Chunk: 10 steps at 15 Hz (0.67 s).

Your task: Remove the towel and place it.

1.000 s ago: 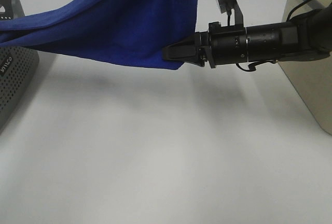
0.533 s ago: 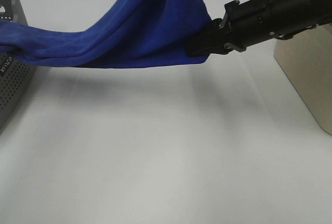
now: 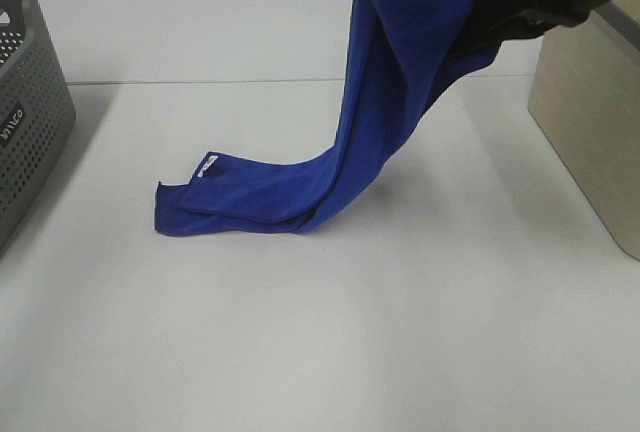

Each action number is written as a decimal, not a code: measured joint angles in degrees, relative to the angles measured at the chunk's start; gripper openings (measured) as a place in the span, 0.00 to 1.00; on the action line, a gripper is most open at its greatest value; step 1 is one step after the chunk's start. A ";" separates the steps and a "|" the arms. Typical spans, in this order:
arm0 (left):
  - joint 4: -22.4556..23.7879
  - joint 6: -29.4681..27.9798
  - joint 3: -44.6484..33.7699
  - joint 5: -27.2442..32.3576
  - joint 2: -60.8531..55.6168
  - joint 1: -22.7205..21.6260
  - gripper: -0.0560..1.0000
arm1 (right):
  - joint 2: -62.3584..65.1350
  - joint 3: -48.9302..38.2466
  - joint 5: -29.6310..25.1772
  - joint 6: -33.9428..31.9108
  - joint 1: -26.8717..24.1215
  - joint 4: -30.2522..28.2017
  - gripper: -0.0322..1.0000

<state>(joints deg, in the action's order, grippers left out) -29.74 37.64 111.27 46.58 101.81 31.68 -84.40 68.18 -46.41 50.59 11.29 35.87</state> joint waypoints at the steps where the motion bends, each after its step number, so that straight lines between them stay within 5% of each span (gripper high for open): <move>1: 4.24 -0.29 0.00 -0.06 -1.15 0.00 0.05 | 1.49 2.18 -1.20 -3.15 0.00 -3.55 0.05; 5: 16.56 -0.40 0.00 -3.84 -4.13 0.00 0.05 | 4.01 13.75 -2.64 -6.59 0.00 -8.25 0.05; 10: 19.77 -0.40 0.40 -9.22 -7.22 0.00 0.05 | 4.01 25.73 -3.27 -7.56 0.00 -8.59 0.05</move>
<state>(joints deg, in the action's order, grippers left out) -9.97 37.24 111.67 37.36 94.60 31.68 -80.39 93.91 -49.68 43.03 11.29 27.27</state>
